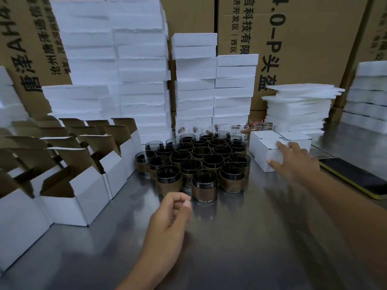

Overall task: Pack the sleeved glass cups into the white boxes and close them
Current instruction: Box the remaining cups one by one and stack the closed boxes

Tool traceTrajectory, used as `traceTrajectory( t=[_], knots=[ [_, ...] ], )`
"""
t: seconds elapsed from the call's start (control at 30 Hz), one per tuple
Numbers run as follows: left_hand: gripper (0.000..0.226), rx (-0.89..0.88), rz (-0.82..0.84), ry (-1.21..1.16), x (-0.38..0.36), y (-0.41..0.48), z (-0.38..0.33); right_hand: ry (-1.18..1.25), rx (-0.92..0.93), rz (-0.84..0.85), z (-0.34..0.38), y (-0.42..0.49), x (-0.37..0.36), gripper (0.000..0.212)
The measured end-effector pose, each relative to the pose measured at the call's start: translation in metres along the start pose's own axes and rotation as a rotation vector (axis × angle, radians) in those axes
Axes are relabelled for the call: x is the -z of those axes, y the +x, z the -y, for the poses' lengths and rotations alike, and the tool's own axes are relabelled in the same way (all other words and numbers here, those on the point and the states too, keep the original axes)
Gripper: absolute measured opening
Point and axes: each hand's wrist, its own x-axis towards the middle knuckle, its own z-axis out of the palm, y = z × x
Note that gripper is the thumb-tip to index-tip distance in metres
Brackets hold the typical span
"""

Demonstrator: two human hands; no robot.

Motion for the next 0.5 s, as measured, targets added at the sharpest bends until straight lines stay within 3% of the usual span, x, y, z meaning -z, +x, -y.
traceTrajectory(
  t=[0.07,0.23,0.33,0.5],
  knots=[
    [0.015,0.011,0.004,0.014,0.001,-0.001,-0.002,0.19,0.03,0.005,0.007,-0.008,0.002,0.071],
    [0.013,0.036,-0.01,0.041,0.002,-0.003,-0.008,0.766,0.231,-0.249,0.048,-0.07,0.017,0.047],
    [0.011,0.037,-0.025,0.048,0.002,-0.003,-0.013,1.019,0.316,-0.175,0.074,-0.121,0.016,0.025],
    [0.013,-0.032,-0.055,0.108,0.007,-0.007,-0.019,1.089,0.412,-0.09,0.096,-0.173,-0.007,0.027]
  ],
)
